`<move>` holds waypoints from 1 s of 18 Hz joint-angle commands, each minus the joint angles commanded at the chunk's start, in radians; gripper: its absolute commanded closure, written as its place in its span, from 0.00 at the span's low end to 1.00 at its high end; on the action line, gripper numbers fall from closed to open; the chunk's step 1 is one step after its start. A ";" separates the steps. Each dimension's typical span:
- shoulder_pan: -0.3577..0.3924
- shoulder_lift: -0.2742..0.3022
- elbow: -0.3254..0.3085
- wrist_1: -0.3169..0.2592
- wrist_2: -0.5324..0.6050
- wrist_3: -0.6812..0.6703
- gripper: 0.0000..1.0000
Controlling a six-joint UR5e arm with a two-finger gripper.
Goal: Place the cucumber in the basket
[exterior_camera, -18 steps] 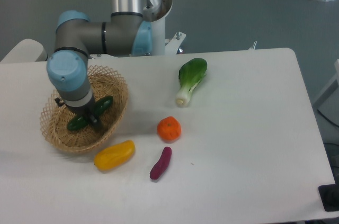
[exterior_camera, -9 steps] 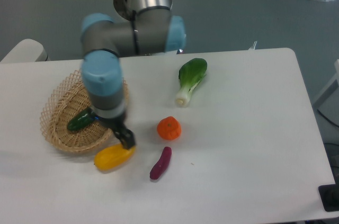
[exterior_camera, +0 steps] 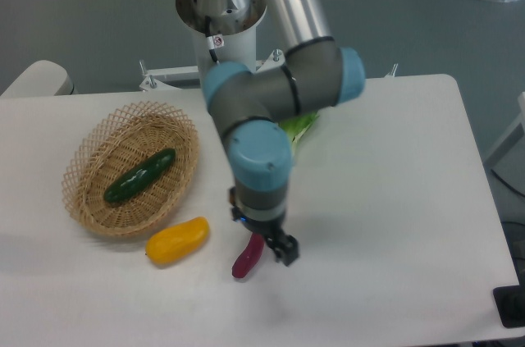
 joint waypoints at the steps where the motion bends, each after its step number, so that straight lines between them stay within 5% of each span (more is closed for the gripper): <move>1: 0.008 -0.012 0.017 0.000 0.000 0.006 0.00; 11: 0.080 -0.129 0.166 0.000 -0.006 0.124 0.00; 18: 0.080 -0.121 0.152 0.000 0.000 0.124 0.00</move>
